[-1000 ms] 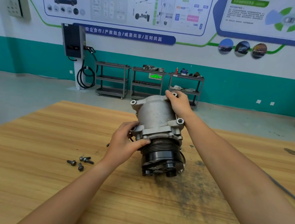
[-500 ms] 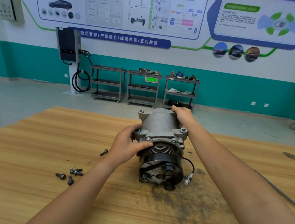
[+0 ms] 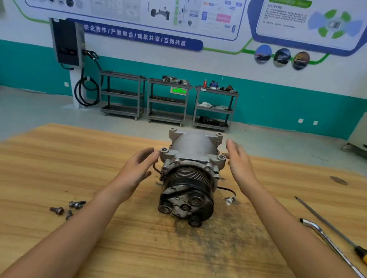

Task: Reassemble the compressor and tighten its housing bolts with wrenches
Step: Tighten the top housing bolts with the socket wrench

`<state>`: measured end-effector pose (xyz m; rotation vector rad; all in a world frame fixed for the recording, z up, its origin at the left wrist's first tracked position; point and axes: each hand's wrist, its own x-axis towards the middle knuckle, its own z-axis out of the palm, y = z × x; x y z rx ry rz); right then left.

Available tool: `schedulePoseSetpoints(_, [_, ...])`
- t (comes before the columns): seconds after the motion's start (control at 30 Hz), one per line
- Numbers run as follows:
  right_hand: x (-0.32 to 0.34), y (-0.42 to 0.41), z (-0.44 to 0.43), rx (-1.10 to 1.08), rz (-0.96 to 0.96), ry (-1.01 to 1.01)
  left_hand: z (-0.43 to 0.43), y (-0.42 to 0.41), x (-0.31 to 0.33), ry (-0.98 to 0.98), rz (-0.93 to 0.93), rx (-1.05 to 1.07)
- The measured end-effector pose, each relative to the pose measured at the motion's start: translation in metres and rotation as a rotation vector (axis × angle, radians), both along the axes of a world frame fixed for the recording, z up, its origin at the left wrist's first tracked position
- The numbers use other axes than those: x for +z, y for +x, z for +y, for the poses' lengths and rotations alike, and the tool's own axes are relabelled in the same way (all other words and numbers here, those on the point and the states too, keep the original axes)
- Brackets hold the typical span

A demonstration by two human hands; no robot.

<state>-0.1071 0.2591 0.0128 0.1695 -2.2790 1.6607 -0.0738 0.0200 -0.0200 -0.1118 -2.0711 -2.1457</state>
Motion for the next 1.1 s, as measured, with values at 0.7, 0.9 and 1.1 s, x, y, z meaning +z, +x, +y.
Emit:
schedulePoseSetpoints(0.7, [0.002,-0.001,0.028,0.315,0.293,0.748,0.018,-0.013,-0.03,-0.569,0.229,0.049])
schedulePoseSetpoints(0.9, [0.0,-0.009,0.03,0.316,0.277,0.783,0.016,-0.015,-0.034,-0.517,0.255,0.09])
schedulePoseSetpoints(1.1, [0.004,-0.005,0.024,0.282,0.413,0.757,0.016,-0.01,-0.031,-0.525,0.391,0.112])
